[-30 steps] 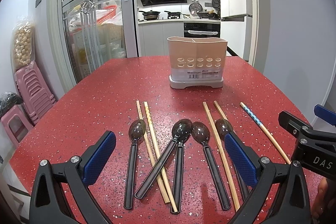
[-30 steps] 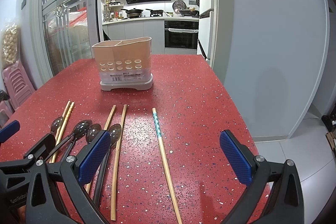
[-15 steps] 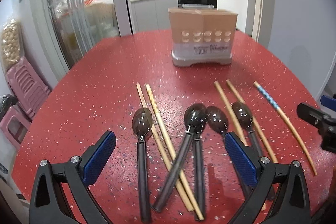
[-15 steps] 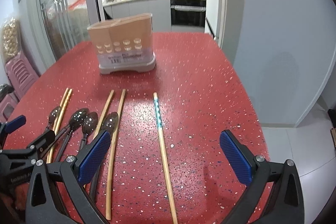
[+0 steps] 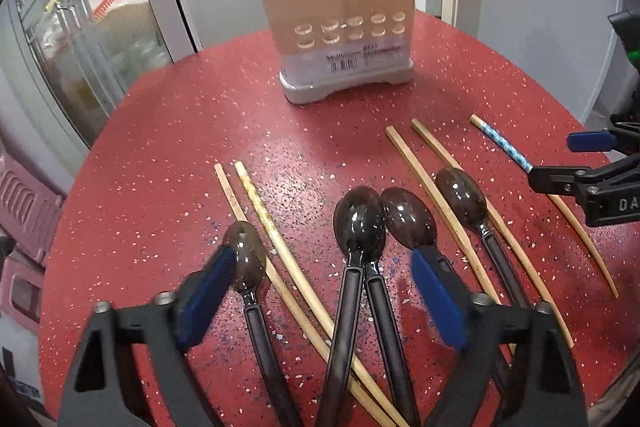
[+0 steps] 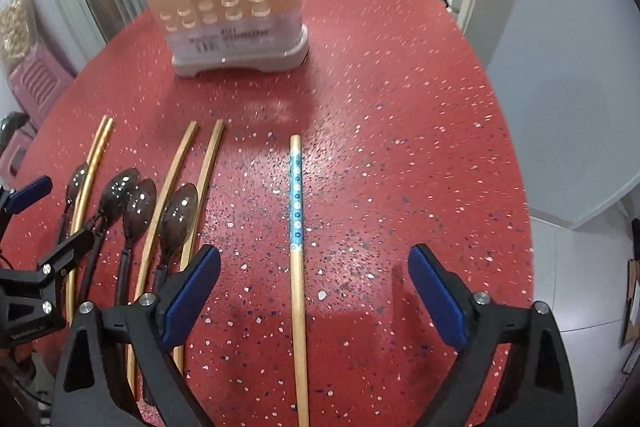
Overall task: Organize utensils
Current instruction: 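Grasp a brown spoon with the left tool while the right grasps the blue chopstick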
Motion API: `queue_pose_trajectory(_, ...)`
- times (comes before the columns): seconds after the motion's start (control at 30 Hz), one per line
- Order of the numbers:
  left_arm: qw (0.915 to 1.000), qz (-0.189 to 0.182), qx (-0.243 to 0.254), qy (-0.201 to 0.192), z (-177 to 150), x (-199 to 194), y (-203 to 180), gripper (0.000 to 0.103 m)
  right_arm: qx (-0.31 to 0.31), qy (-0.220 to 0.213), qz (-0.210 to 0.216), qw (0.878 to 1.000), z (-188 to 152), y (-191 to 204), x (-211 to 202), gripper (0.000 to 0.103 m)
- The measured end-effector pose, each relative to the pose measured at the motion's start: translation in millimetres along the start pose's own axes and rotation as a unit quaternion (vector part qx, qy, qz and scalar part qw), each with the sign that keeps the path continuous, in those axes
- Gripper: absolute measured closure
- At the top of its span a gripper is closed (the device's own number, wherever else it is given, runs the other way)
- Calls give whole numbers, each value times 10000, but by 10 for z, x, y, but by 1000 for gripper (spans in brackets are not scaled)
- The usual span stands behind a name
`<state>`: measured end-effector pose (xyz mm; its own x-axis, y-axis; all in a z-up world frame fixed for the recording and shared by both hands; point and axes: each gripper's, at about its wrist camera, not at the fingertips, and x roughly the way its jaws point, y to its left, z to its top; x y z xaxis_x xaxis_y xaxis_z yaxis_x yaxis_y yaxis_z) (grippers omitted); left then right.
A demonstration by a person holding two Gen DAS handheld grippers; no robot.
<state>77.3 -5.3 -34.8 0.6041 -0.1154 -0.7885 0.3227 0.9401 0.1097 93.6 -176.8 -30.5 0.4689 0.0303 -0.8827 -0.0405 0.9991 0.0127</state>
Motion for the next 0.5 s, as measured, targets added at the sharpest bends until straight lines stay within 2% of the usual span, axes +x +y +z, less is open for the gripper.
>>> queue_pose_trajectory(0.1, 9998, -103, -45, 138, 16, 66, 41, 6, -16, 205, 49, 9998, 53, -1, 75, 21)
queue_pose_trajectory(0.17, 9996, -172, -63, 209, 22, 90, 71, 14, -4, 330, 94, 9994, 72, -8, 125, 28)
queue_pose_trajectory(0.27, 9991, -281, -96, 296, 20, 110, 112, 15, -38, 455, 104, 9989, 114, -15, 180, 33)
queue_pose_trajectory(0.33, 9988, -338, -24, 361, 21, 132, 108, 24, -121, 477, 23, 9988, 136, 10, 202, 37)
queue_pose_trajectory(0.5, 9975, -452, 265, 471, 16, 165, 35, 37, -326, 610, -70, 9976, 208, 60, 257, 45)
